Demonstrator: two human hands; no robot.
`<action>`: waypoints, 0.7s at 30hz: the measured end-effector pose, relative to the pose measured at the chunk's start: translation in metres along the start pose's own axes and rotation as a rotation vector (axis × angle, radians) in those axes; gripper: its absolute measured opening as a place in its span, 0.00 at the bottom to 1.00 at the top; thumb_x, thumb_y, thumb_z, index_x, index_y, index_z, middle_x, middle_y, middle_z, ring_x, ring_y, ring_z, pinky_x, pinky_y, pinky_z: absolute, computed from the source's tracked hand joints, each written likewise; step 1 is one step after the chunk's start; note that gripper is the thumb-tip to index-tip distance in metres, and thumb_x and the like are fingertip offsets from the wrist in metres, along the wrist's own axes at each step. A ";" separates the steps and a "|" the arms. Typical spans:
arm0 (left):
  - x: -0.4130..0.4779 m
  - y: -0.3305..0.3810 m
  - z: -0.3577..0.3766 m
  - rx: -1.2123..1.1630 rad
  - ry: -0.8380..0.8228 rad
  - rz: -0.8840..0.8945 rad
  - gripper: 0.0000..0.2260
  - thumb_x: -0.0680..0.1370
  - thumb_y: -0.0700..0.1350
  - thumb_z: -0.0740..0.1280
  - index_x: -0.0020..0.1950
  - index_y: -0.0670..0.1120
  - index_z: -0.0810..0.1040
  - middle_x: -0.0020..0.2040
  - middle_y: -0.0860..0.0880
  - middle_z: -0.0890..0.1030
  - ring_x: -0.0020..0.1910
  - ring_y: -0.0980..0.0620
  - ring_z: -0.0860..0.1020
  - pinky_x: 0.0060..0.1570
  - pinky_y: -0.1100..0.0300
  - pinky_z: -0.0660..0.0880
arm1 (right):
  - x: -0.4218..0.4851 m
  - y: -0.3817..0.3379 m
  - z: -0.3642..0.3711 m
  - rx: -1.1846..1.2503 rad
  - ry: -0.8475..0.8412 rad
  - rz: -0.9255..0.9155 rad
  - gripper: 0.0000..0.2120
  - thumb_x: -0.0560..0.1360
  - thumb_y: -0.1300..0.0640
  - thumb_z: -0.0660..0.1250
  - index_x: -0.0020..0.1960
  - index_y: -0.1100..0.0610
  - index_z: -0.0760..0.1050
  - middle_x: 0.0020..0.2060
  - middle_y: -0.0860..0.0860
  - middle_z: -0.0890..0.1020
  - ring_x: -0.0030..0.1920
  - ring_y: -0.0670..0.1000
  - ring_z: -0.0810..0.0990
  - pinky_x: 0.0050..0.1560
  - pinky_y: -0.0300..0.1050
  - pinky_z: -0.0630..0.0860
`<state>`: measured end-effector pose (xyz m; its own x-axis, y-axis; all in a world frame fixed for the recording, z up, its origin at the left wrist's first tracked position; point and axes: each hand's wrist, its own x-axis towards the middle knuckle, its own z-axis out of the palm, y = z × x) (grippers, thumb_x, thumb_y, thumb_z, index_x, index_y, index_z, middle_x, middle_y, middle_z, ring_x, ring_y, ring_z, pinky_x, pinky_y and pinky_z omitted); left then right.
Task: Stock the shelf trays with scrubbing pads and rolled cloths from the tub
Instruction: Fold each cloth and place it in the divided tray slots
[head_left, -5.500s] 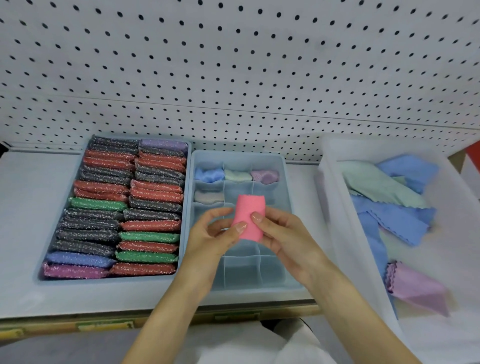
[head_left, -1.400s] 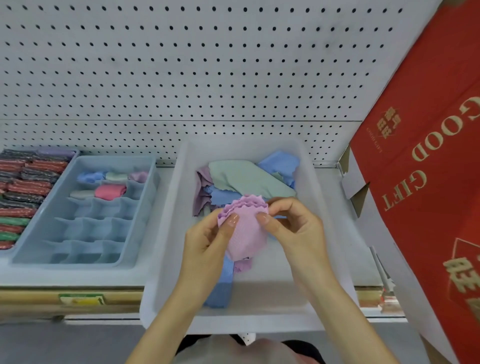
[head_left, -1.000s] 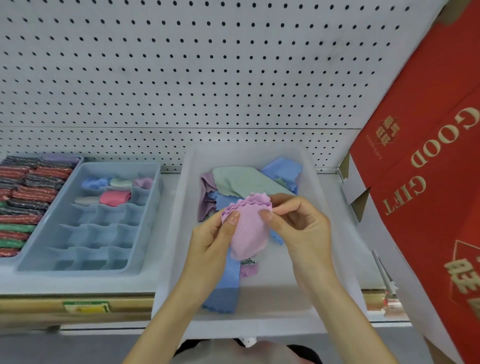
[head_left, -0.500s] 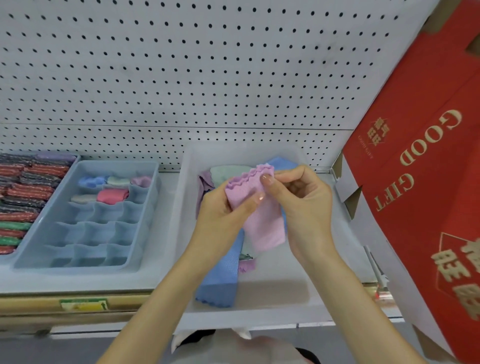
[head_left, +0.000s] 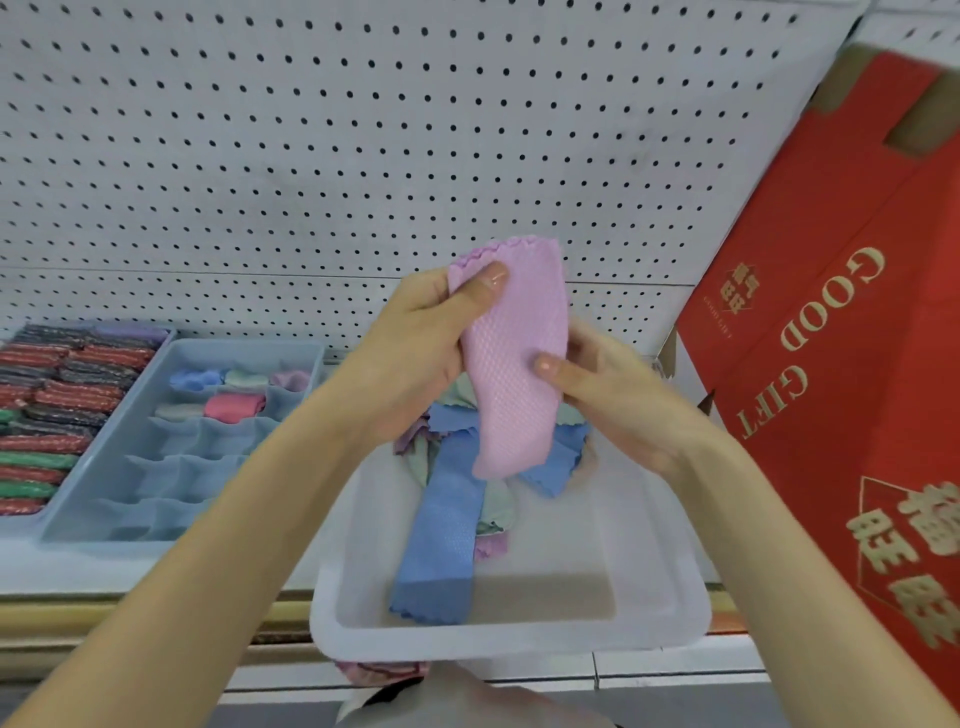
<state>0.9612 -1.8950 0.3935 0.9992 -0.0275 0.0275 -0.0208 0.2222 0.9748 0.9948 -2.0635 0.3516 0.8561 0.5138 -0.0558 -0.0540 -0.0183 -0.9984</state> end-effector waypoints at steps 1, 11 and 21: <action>0.000 0.003 0.000 -0.010 -0.010 -0.003 0.15 0.81 0.42 0.59 0.57 0.30 0.74 0.60 0.27 0.74 0.60 0.31 0.75 0.63 0.35 0.68 | -0.002 0.002 0.005 -0.034 -0.056 0.028 0.12 0.71 0.53 0.70 0.53 0.54 0.76 0.48 0.46 0.84 0.50 0.45 0.81 0.51 0.40 0.78; 0.008 0.035 0.001 -0.087 -0.049 0.001 0.15 0.82 0.43 0.56 0.60 0.36 0.75 0.52 0.39 0.83 0.53 0.43 0.82 0.56 0.48 0.78 | -0.010 -0.003 0.033 -0.057 0.120 -0.127 0.15 0.74 0.61 0.66 0.29 0.58 0.72 0.21 0.42 0.75 0.23 0.39 0.71 0.25 0.31 0.66; -0.027 -0.056 -0.004 0.242 0.030 -0.247 0.08 0.78 0.39 0.65 0.56 0.40 0.79 0.49 0.45 0.85 0.49 0.48 0.83 0.48 0.54 0.81 | -0.010 0.022 0.036 0.009 0.306 0.046 0.14 0.80 0.54 0.61 0.50 0.64 0.78 0.46 0.59 0.83 0.44 0.51 0.81 0.45 0.49 0.78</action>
<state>0.9356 -1.9028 0.3374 0.9754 -0.0221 -0.2193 0.2187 -0.0249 0.9755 0.9667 -2.0380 0.3310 0.9677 0.2301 -0.1030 -0.0994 -0.0275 -0.9947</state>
